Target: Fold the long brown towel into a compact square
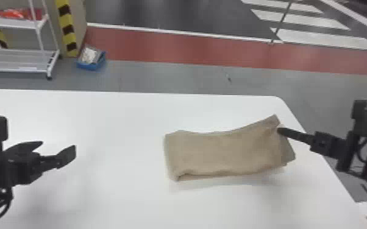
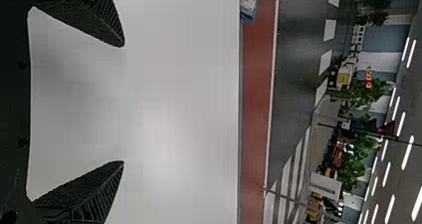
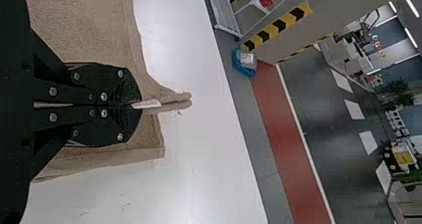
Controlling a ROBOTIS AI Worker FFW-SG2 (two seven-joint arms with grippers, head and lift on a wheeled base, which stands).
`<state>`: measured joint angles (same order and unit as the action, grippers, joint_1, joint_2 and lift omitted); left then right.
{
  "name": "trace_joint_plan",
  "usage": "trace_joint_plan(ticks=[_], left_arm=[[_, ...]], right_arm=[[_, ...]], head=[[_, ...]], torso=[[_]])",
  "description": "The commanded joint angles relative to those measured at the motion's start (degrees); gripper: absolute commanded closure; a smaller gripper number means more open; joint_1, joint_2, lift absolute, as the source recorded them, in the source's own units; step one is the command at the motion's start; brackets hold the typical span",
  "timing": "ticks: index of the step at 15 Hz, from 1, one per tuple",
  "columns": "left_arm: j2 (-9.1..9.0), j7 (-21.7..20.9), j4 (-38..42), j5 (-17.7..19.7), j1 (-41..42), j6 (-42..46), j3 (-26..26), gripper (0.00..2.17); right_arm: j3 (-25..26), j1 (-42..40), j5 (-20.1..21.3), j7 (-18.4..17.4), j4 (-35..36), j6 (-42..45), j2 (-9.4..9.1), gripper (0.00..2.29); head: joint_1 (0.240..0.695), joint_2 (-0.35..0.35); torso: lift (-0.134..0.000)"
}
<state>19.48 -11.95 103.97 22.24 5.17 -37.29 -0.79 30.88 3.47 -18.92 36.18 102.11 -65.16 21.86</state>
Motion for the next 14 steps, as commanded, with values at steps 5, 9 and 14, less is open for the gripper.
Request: trace_joint_plan(ticks=[5,9,14], left_arm=[[-0.4,0.0,-0.43,-0.44,0.02,0.24,-0.88,0.03],[-0.4,-0.26,-0.25,-0.88,0.63,0.07,-1.06,0.03],[-0.23,-0.62,0.1,-0.88,1.16,0.24,-0.18,0.03]], right_arm=[[0.94,0.75,-1.12,0.55,-4.37,3.15,3.89,1.3],[-3.46,4.0,5.12,0.47,-12.55,7.02,3.36,0.93],[2.34,0.66,8.99,-0.94,-7.36,13.35,-1.74,0.04]], head=[[0.695,-0.247],[0.695,-0.265],[0.695,-0.27]], torso=[[-0.124],[-0.124],[-0.124]])
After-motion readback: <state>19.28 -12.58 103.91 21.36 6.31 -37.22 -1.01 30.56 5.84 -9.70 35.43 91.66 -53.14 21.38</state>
